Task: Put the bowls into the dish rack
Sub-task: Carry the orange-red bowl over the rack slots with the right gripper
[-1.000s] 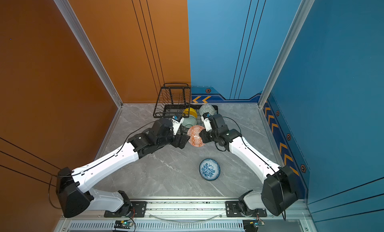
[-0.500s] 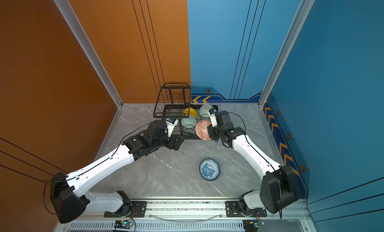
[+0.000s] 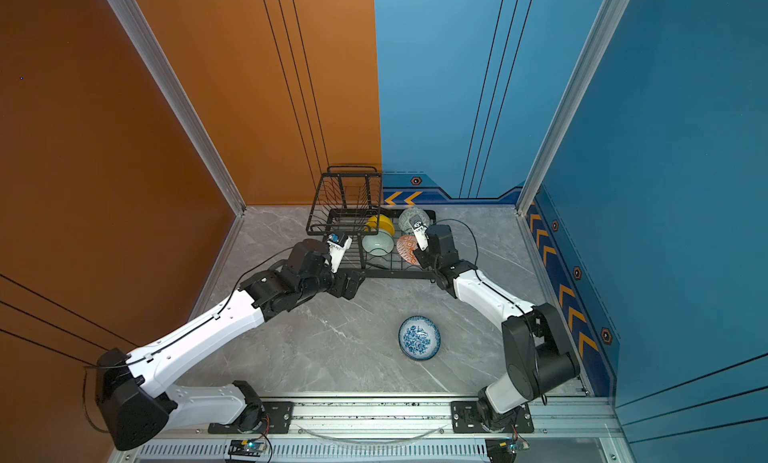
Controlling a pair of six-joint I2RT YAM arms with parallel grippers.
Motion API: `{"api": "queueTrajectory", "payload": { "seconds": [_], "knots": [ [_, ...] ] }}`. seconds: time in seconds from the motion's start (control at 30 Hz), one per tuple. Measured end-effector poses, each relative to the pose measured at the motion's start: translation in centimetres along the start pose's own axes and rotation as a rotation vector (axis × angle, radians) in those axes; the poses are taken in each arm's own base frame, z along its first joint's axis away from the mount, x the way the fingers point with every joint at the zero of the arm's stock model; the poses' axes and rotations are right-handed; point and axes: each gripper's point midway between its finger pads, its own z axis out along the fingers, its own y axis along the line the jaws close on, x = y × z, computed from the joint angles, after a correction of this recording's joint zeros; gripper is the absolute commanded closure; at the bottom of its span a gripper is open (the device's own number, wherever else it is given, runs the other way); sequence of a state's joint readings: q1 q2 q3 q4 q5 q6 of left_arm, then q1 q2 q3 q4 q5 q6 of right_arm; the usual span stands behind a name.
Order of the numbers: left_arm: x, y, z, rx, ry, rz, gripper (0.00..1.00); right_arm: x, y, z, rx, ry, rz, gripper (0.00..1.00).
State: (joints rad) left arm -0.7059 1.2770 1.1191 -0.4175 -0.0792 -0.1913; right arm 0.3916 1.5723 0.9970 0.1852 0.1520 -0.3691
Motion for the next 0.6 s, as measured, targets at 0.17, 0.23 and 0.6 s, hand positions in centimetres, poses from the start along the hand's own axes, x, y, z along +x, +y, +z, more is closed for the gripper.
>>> {"api": "queueTrajectory", "payload": {
  "seconds": [0.17, 0.23, 0.6],
  "knots": [
    [0.1, 0.0, 0.0, 0.001, 0.002, -0.001, 0.02, 0.5, 0.2, 3.0, 0.051, -0.03, -0.143, 1.0],
    [0.2, 0.1, 0.0, -0.001, 0.004, -0.002, 0.02, 0.9, 0.4, 4.2, 0.072, -0.036, -0.201, 1.0],
    [0.6, 0.4, -0.2, -0.007, 0.009, -0.005, 0.02, 0.6, 0.0, 7.6, 0.176, -0.097, -0.404, 1.0]
  ]
}}
